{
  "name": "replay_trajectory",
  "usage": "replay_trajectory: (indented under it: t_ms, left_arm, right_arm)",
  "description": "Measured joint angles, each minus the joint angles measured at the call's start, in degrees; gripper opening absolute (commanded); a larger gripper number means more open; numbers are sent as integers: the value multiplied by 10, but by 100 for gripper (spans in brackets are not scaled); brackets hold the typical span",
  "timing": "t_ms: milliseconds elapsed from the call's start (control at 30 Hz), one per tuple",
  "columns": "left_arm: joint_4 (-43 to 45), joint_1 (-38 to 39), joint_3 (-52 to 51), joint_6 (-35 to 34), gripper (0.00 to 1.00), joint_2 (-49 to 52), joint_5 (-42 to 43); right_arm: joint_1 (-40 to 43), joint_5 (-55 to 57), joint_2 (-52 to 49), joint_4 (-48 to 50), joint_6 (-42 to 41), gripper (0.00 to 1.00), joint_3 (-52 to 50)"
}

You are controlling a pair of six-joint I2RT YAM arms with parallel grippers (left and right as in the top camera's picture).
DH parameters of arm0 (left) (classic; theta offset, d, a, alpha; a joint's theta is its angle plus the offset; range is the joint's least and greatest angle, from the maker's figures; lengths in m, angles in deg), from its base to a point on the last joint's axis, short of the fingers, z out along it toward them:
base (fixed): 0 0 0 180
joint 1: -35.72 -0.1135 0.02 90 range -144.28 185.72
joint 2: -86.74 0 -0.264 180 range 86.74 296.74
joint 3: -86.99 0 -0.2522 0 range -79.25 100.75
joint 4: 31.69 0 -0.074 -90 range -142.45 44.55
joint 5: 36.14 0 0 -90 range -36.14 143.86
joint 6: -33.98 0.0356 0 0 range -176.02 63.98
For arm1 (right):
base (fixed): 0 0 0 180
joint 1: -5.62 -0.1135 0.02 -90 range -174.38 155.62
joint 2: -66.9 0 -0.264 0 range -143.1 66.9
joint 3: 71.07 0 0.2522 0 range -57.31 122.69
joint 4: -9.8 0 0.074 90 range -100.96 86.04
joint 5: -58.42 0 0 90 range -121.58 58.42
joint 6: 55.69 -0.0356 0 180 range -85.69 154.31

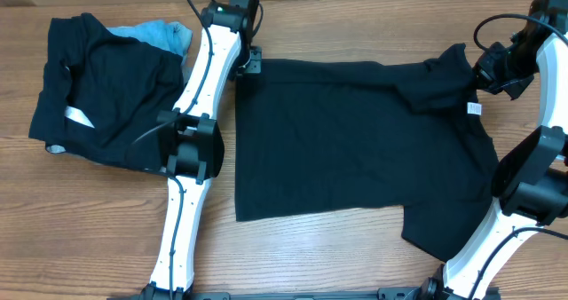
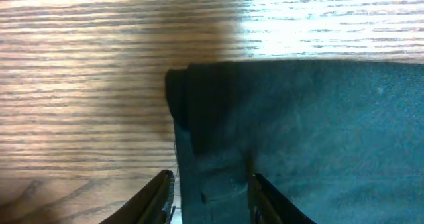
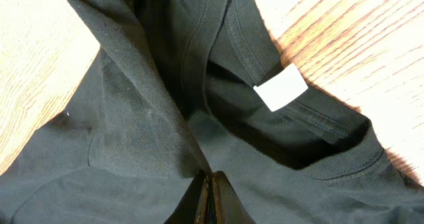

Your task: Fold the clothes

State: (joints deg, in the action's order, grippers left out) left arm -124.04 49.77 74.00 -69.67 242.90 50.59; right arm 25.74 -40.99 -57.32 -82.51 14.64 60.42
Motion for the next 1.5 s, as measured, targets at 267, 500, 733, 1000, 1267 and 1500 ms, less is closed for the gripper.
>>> replay_trajectory:
  t_ms: [267, 500, 733, 1000, 1267, 1500]
  left_arm:
    - [22, 0, -32, -19, 33, 2, 15]
    - [34, 0, -33, -31, 6, 2, 25]
    - [31, -1, -33, -34, 4, 2, 28]
    - [-38, -2, -1, -33, 4, 2, 28]
    - [-89, -2, 67, -29, 4, 2, 28]
    - [-161, -2, 114, -23, 8, 2, 28]
  right_arm:
    - [0, 0, 0, 0, 0, 4, 0]
    - [0, 0, 0, -1, 0, 4, 0]
    - [0, 0, 0, -1, 0, 4, 0]
    - [0, 0, 0, -3, 0, 4, 0]
    - [0, 0, 14, -4, 0, 4, 0]
    - [0, 0, 19, -29, 0, 4, 0]
